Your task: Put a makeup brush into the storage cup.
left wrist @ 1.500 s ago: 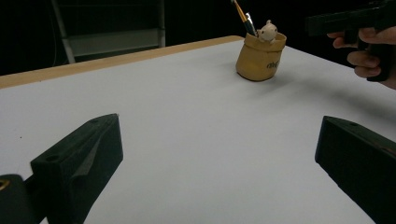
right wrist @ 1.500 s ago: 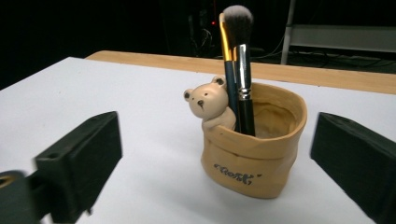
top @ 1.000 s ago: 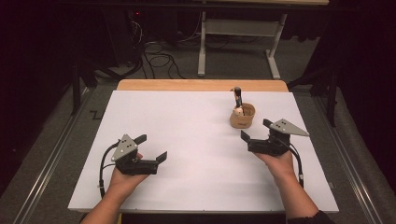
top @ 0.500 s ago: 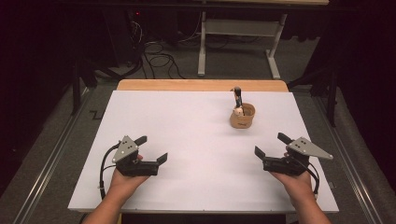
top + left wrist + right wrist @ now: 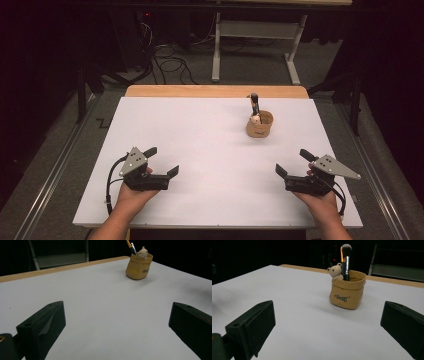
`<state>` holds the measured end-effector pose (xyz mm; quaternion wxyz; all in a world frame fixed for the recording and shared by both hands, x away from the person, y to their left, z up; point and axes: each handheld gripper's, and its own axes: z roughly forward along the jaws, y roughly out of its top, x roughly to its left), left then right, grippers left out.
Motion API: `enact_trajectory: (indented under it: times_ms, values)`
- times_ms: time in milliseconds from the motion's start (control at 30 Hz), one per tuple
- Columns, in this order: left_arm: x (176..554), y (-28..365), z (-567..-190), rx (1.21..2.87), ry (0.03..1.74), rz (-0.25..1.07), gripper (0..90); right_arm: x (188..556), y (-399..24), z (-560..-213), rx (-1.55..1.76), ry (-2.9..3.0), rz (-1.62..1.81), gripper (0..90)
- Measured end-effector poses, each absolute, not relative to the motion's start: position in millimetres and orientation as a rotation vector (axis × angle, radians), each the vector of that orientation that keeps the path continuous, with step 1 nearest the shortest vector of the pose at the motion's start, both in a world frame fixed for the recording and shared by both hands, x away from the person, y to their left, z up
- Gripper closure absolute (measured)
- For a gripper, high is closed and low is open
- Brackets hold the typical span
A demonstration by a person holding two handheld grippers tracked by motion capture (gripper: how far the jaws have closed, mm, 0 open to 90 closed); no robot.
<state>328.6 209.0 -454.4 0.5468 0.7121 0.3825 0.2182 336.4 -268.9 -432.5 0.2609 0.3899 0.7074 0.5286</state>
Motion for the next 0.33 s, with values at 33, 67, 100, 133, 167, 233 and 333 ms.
enact_trajectory:
  times_ms: [33,67,100,133,167,233,333]
  values:
    - [328.6,209.5,-454.3,1.688,0.908,0.516,1.5,336.4,-268.9,-432.3,1.056,1.911,1.434,0.2]
    - [328.7,209.8,-454.3,1.685,0.908,0.516,1.5,336.5,-268.9,-432.3,1.057,1.909,1.433,0.2]
    - [328.7,210.2,-454.1,1.685,0.908,0.518,1.5,336.5,-269.0,-432.5,1.061,1.911,1.432,0.2]
    - [328.7,210.4,-454.0,1.682,0.908,0.517,1.5,336.8,-269.1,-432.8,1.064,1.912,1.431,0.2]
    - [328.7,210.3,-454.0,1.679,0.909,0.518,1.5,337.1,-269.2,-433.3,1.062,1.914,1.431,0.2]
    - [328.8,210.2,-453.9,1.678,0.909,0.518,1.5,337.3,-269.5,-433.6,1.066,1.915,1.434,0.2]
    - [329.0,210.2,-454.0,1.678,0.91,0.519,1.5,337.3,-269.8,-433.5,1.065,1.911,1.437,0.2]
